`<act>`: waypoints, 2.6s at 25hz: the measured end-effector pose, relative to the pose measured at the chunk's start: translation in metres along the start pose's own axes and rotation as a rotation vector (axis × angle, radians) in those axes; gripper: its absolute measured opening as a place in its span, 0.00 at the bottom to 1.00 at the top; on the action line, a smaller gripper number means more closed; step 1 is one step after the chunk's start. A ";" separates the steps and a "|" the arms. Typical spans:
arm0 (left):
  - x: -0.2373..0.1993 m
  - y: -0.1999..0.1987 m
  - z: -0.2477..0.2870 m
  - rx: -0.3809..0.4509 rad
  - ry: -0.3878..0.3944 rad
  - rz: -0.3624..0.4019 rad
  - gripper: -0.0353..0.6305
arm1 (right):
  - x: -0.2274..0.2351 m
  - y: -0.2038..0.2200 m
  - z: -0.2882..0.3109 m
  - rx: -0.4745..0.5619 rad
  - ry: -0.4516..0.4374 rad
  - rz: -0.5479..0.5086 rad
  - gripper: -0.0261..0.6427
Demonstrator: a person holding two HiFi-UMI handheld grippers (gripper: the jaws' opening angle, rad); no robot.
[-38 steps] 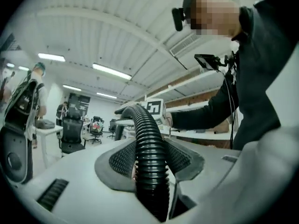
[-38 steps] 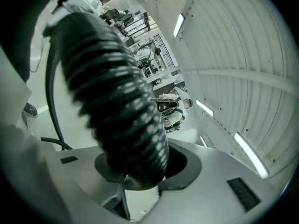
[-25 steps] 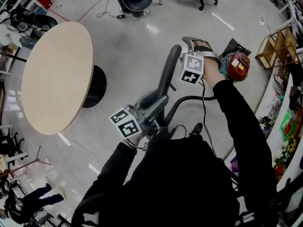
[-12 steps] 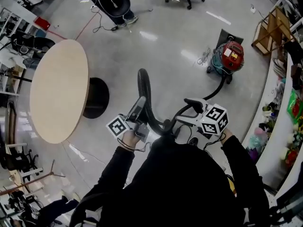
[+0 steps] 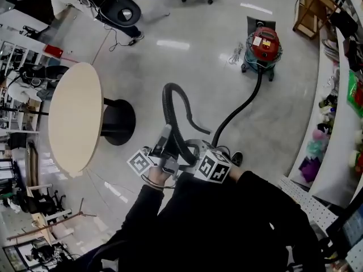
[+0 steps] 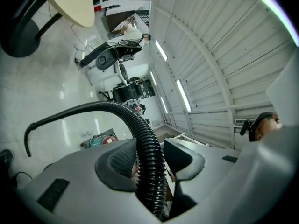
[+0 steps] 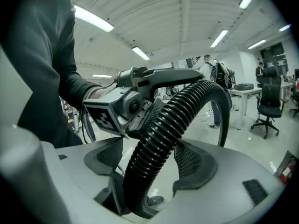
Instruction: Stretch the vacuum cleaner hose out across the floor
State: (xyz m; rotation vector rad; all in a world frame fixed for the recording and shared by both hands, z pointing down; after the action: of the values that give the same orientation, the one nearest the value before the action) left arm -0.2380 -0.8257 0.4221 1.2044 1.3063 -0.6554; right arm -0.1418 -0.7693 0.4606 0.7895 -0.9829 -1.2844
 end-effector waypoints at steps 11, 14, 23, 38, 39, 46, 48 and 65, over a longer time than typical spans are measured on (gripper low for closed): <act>-0.042 0.025 -0.088 -0.248 -0.118 0.071 0.41 | -0.073 0.043 0.038 -0.231 -0.109 0.174 0.44; -0.056 0.010 -0.130 -0.346 -0.091 0.075 0.41 | -0.096 0.046 0.061 -0.272 -0.150 0.207 0.43; -0.055 -0.073 -0.224 -0.812 0.003 0.763 0.41 | -0.144 0.068 0.059 -0.498 -0.236 0.231 0.41; -0.066 0.127 -0.248 -1.504 0.280 1.909 0.63 | -0.279 0.072 -0.042 -0.417 -0.381 0.172 0.37; -0.060 0.146 -0.251 -1.524 0.305 1.900 0.53 | -0.288 0.079 -0.057 -0.403 -0.375 0.166 0.37; -0.002 0.246 -0.277 -1.527 0.240 1.903 0.29 | -0.315 0.169 -0.151 -0.365 -0.136 0.157 0.35; 0.005 0.274 -0.279 -1.533 0.221 1.935 0.29 | -0.308 0.200 -0.172 -0.370 0.019 0.122 0.35; 0.092 0.289 -0.334 -1.450 0.463 1.858 0.29 | -0.388 0.111 -0.094 -0.544 0.618 -0.065 0.55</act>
State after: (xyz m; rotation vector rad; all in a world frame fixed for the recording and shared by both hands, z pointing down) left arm -0.0778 -0.4069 0.4721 0.7222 0.2157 1.6843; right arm -0.0145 -0.3748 0.4658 0.7193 -0.1014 -1.1740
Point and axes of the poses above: the fingertips, and each gripper's own axes: z forward along the fingers, x to its right, y out of its underside, the point moved 5 cm from there along -z, backward along the fingers, and after that the axes turned 8 degrees about y, right-handed, at the moved point
